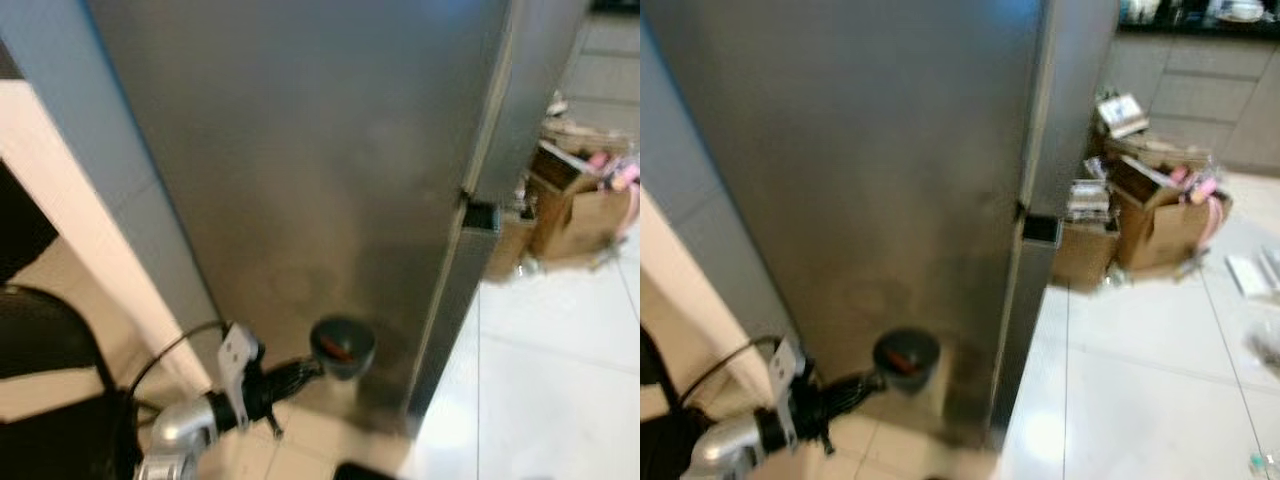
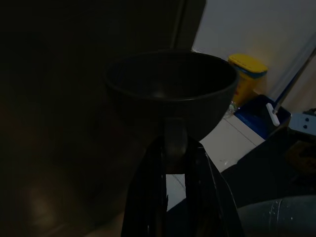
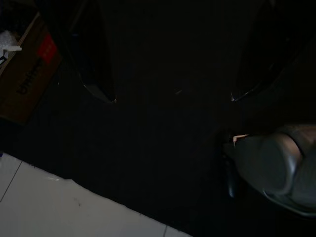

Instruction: Restocking fridge

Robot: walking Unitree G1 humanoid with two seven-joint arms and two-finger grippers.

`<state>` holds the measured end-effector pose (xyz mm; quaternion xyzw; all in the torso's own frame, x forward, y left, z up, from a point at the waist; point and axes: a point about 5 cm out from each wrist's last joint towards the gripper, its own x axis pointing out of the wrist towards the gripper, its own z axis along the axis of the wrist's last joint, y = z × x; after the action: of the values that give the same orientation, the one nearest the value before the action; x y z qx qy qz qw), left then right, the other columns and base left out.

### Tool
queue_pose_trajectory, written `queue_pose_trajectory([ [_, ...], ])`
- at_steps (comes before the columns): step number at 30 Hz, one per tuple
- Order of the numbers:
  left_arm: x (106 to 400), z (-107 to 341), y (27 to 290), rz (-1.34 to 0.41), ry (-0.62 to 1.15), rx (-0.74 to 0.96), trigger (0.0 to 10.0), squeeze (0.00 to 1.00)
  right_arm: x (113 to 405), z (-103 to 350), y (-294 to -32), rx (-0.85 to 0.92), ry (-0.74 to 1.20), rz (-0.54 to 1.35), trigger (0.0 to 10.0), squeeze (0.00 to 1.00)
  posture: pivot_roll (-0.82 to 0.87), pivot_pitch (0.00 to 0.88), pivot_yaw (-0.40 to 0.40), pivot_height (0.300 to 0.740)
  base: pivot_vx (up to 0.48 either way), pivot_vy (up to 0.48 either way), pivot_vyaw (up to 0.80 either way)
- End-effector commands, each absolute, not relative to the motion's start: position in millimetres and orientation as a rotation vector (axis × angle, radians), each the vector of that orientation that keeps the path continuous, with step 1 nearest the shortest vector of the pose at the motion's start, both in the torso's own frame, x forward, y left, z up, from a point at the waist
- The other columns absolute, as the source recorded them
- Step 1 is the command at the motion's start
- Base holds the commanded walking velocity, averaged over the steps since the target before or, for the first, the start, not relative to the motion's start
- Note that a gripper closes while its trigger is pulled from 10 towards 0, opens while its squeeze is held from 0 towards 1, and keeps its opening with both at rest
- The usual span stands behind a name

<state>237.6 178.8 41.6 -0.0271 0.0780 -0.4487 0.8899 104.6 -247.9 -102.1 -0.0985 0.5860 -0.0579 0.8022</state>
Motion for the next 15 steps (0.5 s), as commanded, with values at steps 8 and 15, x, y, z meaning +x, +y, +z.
queue_pose_trajectory([
  [8,238.7,42.3,174.1,-0.948,0.150,-0.048,10.0,0.00,104.6,-101.9,-248.7,-0.195,1.247,-0.144,10.0,0.00,0.02,0.000,-0.015,0.740,0.000,0.369,0.00],
  [15,237.2,39.5,172.4,-0.953,0.155,-0.040,10.0,0.00,106.1,-101.5,-248.5,-0.191,1.239,-0.152,10.0,0.00,0.02,0.000,-0.013,0.740,0.000,0.178,-0.21],
])
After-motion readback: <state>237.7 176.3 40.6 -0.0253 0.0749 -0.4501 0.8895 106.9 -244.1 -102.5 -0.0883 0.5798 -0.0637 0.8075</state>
